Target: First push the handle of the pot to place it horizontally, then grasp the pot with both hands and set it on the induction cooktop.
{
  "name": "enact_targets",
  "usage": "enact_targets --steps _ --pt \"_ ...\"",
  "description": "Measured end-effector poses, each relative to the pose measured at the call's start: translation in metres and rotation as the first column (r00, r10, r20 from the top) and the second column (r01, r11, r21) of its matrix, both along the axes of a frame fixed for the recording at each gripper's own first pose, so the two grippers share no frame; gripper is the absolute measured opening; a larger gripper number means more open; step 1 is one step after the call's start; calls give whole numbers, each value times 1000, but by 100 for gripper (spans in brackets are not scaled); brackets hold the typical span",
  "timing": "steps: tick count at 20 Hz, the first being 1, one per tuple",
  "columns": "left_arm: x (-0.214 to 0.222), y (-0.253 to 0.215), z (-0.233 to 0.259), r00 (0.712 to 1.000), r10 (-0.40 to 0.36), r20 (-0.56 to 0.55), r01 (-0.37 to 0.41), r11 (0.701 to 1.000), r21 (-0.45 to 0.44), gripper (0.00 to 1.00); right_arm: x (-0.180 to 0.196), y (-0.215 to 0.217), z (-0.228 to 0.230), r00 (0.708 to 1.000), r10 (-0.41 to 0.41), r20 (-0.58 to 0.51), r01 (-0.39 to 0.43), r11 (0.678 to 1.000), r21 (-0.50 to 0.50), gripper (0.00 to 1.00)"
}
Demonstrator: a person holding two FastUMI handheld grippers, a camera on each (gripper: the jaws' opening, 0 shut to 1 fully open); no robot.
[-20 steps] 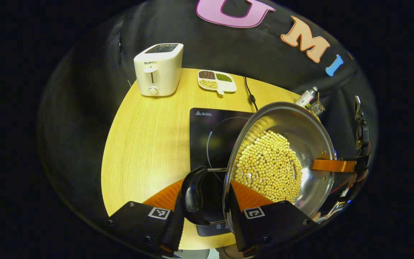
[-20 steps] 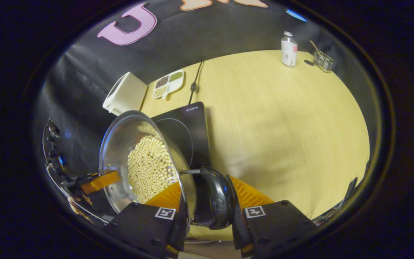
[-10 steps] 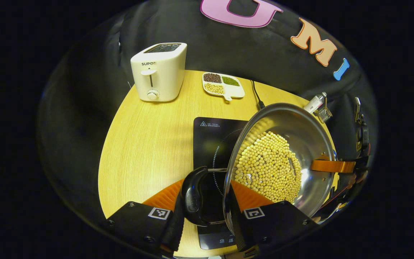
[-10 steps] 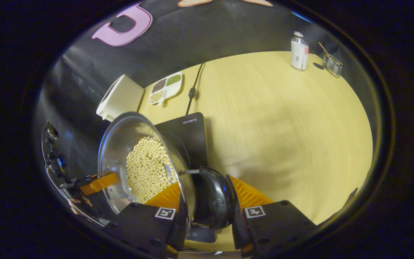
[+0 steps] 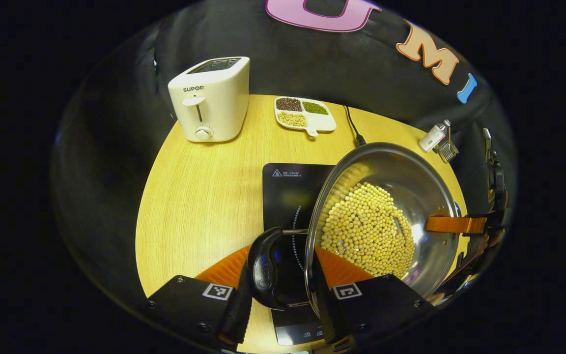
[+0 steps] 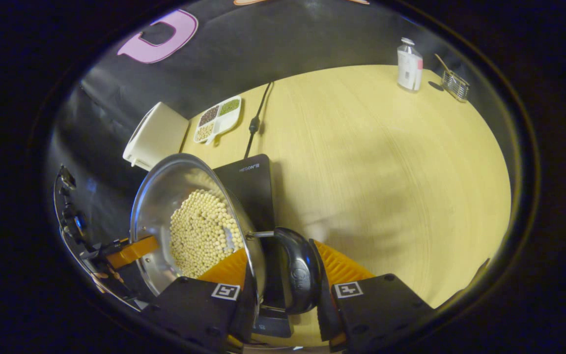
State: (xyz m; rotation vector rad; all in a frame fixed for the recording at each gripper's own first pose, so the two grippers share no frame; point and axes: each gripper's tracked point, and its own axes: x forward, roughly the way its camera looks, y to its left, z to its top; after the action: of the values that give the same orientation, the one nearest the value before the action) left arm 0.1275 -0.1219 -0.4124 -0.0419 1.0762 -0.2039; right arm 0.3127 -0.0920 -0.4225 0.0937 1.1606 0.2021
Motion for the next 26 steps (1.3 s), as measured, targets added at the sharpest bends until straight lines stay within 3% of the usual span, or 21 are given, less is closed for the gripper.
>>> enact_targets --steps 12,13,14,22,25,26 --pt "5 -1 5 1000 14 15 -14 1000 -14 61 7 0 -2 1000 15 11 -16 999 34 51" --pt "4 -1 6 1000 15 15 -15 1000 -14 61 8 2 -3 1000 16 12 -17 999 34 55" --pt "4 -1 6 1000 16 14 -16 1000 -14 61 8 2 -3 1000 18 13 -18 999 34 51" --pt "5 -2 6 999 27 19 -27 999 -21 64 7 0 -3 1000 20 21 -21 999 26 51" --pt "3 -1 5 998 56 20 -56 998 -22 65 11 -4 -3 998 25 50 -26 1000 9 56" --pt "3 3 6 997 72 29 -72 997 -16 66 9 -5 -1 997 34 63 -35 999 6 62"
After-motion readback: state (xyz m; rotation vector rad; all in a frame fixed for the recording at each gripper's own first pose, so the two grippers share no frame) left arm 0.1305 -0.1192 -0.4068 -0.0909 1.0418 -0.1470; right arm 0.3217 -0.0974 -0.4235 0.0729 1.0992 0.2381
